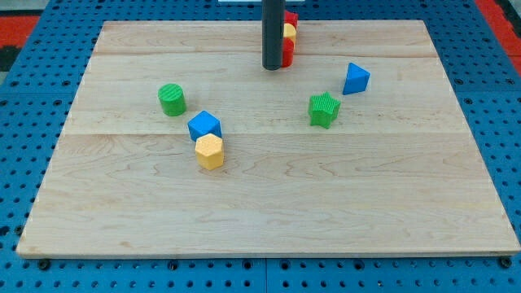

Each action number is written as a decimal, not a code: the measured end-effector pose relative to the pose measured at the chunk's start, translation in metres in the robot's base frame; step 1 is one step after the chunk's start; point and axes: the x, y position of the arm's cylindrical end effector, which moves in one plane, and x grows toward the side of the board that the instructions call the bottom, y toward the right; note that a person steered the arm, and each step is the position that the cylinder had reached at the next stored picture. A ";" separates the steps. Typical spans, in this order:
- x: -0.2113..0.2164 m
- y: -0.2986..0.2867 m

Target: Keep the yellow hexagon diagonally top right to the blue cube

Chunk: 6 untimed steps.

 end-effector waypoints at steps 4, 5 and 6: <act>0.246 -0.113; 0.227 -0.107; 0.211 -0.095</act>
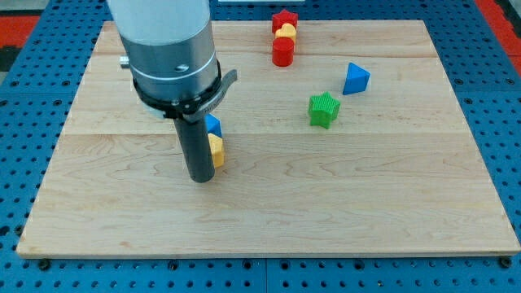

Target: Keep the yellow hexagon diagonally top right to the blue cube

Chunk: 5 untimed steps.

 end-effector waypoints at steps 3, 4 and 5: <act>-0.024 0.037; -0.027 0.066; -0.087 0.063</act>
